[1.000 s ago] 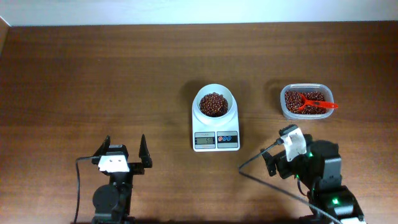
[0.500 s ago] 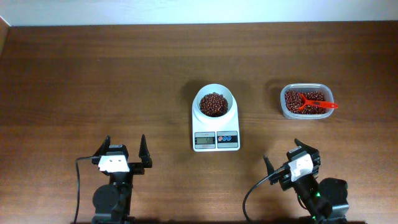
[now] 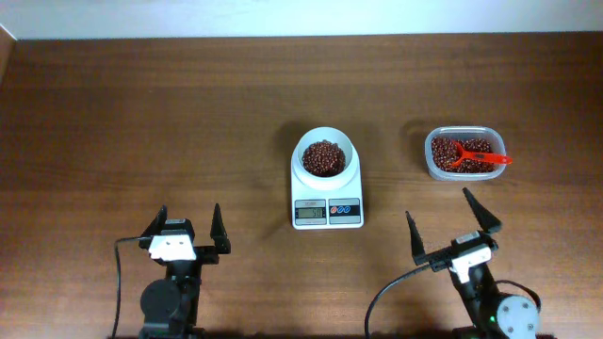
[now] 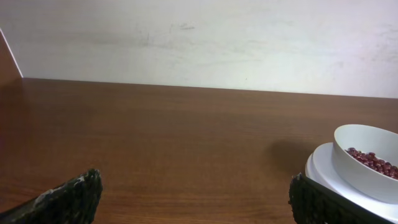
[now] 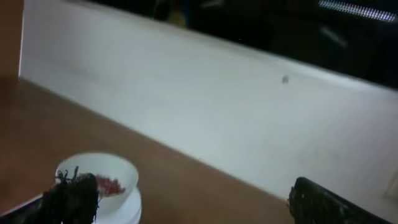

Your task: Scoop item into bowl and weigh 50g on scale

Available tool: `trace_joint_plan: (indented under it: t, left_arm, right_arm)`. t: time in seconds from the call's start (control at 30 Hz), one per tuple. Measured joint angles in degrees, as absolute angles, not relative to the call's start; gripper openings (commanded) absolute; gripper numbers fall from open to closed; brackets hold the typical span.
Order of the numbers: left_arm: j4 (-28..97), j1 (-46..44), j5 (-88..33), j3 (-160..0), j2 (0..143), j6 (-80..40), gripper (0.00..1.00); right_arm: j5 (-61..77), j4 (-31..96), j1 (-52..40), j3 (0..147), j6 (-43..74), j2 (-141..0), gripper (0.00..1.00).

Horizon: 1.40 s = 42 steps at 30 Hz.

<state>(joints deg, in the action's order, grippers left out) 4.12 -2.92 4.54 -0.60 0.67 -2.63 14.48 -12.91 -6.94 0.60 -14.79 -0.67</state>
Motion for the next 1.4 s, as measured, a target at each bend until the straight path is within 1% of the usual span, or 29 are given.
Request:
trace_joint_plan:
  t: [0.73,0.87,0.97,1.0,1.3,1.4]
  left_arm:
    - [4.1,-2.9,4.5,-0.6,0.7,-2.6,0.99]
    - [4.1,-2.9,4.5,-0.6,0.7,-2.6,0.99]
    - [4.1,-2.9,4.5,-0.6,0.7,-2.6,0.99]
    - [4.1,-2.9,4.5,-0.6,0.7,-2.6,0.99]
    - [4.1,-2.9,4.5,-0.6,0.7,-2.6,0.99]
    - [4.1,-2.9,4.5,-0.6,0.7,-2.6,0.99]
  right_arm:
    - [14.5,-11.9,-6.9,0.6,-14.8,-0.7,0.99]
    - [14.5,-5.1,-6.9,0.6,-15.0,-0.6,0.99]
    - [14.5,2.3,-6.9,0.6,-15.0,-0.6,0.99]
    - [14.5,2.9,-6.9,0.6,-15.0,-0.7,0.99]
    - [14.5,2.9,-6.9,0.6,-15.0,-0.7,0.99]
    - [14.5,-0.6,-6.9,0.6,-15.0,-0.7,0.99]
